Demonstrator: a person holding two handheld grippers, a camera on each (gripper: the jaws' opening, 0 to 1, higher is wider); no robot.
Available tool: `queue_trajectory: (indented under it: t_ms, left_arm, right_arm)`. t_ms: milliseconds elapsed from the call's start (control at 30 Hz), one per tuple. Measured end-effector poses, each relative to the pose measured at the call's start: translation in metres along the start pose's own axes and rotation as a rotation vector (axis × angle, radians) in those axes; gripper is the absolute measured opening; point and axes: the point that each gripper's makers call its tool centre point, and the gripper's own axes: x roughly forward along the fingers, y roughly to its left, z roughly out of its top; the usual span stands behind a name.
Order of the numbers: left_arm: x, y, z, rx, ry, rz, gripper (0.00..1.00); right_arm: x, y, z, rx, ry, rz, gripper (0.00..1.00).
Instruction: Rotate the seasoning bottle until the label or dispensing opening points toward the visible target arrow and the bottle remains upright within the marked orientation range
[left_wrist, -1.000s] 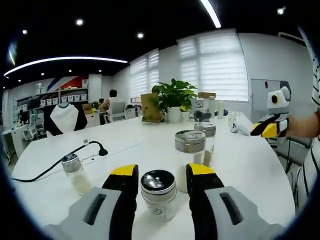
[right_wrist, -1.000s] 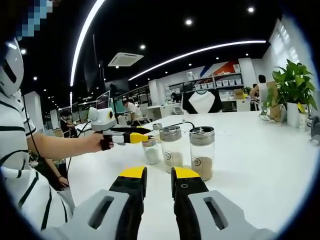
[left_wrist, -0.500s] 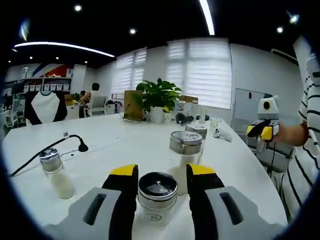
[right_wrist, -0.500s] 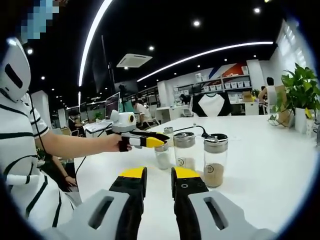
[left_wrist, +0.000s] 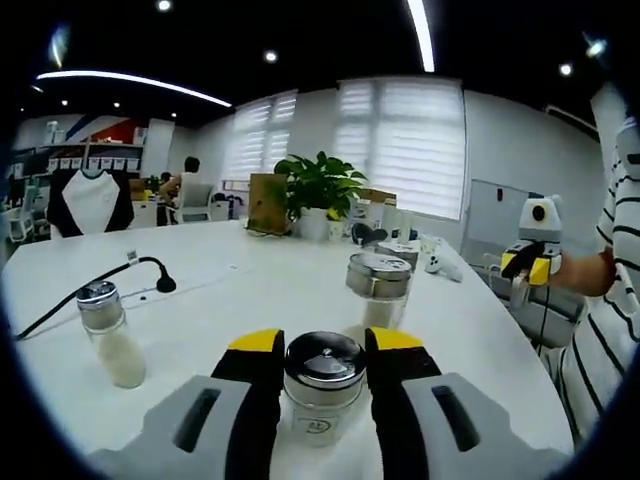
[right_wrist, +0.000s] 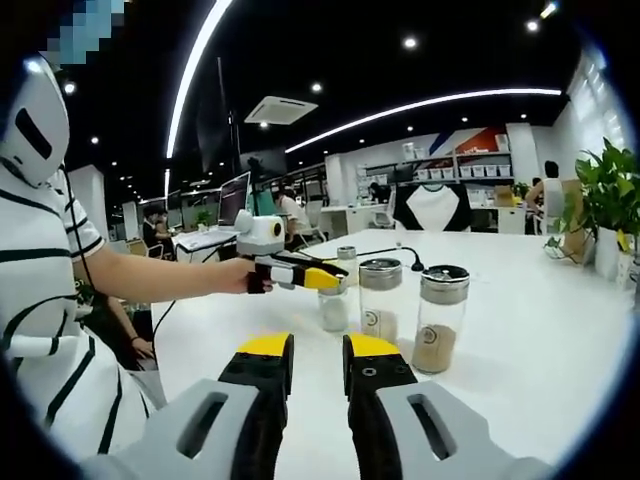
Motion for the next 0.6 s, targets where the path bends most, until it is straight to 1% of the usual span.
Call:
queue_trajectory:
  t_ms: [100,267,300,333,467,500,533,567,600]
  left_arm:
    - [0.0,0.0,0.0,-0.008,0.003,0.026,0.34]
    - [0.001,0.0,0.0,-0.009,0.003,0.111,0.34]
    - [0.001,0.001,0.0,-0.015,-0.001,0.136,0.34]
    - [0.001,0.001,0.0,-0.019,-0.001,0.146,0.34]
    - [0.0,0.004,-0.001,-0.059,-0.017,0.223,0.34]
    - [0.0,0.005,-0.001,-0.057,-0.016,0.256,0.34]
    - [0.0,0.006,-0.001,-0.055,-0.018,0.275,0.34]
    - [-0.001,0.007,-0.001,-0.072,-0.023,0.312,0.34]
    - [-0.001,0.008,-0.001,-0.072,-0.025,0.323,0.34]
  right_arm:
    - [-0.001,-0.002,0.001,-0.001,-0.002,-0.008,0.17]
    - [-0.002,-0.009,0.001,0.002,-0.004,-0.044,0.17]
    - [-0.002,-0.011,0.0,0.004,-0.004,-0.052,0.17]
    - [-0.002,-0.012,0.0,0.008,-0.003,-0.056,0.17]
    - [-0.005,-0.018,-0.001,0.022,-0.008,-0.082,0.17]
    - [-0.006,-0.019,-0.001,0.028,-0.014,-0.088,0.17]
    - [-0.006,-0.02,0.0,0.033,-0.019,-0.09,0.17]
    - [-0.007,-0.02,0.001,0.041,-0.026,-0.085,0.17]
    - [-0.008,-0.02,0.001,0.045,-0.028,-0.084,0.17]
